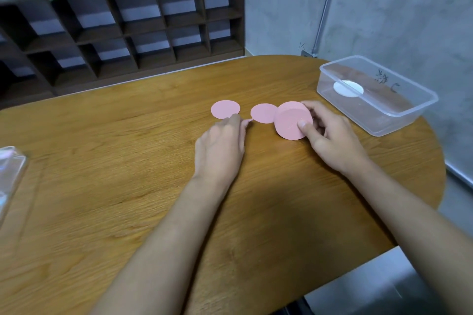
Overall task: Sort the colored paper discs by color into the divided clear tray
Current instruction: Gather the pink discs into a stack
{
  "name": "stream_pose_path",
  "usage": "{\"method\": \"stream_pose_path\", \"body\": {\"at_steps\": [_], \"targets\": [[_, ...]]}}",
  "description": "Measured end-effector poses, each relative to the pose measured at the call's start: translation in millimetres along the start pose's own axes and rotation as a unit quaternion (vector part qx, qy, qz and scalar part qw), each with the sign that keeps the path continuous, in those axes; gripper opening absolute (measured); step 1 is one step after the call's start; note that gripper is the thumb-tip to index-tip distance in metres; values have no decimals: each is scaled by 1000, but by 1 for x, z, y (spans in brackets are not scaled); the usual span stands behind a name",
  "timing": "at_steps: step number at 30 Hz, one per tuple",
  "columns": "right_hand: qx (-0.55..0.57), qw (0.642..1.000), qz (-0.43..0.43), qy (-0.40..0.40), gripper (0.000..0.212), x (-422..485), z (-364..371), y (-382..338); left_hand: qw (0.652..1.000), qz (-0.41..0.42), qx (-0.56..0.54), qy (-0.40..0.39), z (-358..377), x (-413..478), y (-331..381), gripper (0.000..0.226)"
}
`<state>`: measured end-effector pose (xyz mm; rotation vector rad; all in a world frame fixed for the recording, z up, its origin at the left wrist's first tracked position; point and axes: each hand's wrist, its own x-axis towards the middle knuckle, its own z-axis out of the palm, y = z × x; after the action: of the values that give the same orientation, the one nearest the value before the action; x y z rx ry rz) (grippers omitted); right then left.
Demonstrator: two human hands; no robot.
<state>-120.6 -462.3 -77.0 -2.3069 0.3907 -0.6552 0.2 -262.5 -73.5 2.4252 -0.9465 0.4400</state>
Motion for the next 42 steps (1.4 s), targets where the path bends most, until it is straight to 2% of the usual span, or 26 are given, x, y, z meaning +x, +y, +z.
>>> {"method": "stream_pose_path", "body": {"at_steps": [3,7,12,19,23,27,31,34,36,40,42], "targets": [[1,1000,1,-2,33,0,-1,1,997,13,-57,47,-1,0,-2,29],[-13,1000,1,-6,44,1,-1,0,991,33,-69,111,-1,-1,6,29],[-8,1000,-5,3,48,0,-2,-2,972,33,-226,65,9,-3,9,20],[32,999,-7,-29,47,0,0,3,958,27,-286,16,15,-1,11,7],[39,998,-4,-49,46,0,-1,2,951,5,-310,6,19,1,13,12],[27,997,-12,-65,47,-3,0,-4,954,11,-299,10,24,4,21,16],[-33,997,-45,-55,52,-4,3,-5,959,9,-284,18,27,6,22,15],[-28,997,-54,-45,45,-3,3,-7,967,31,-248,40,25,6,21,14],[-28,998,-49,-26,40,-2,2,-5,978,39,-202,40,25,6,19,23],[-44,999,-9,30,38,0,2,-1,988,43,-91,-120,24,9,17,62],[-41,997,15,62,38,1,1,1,982,53,-45,-174,24,11,18,69]]}}
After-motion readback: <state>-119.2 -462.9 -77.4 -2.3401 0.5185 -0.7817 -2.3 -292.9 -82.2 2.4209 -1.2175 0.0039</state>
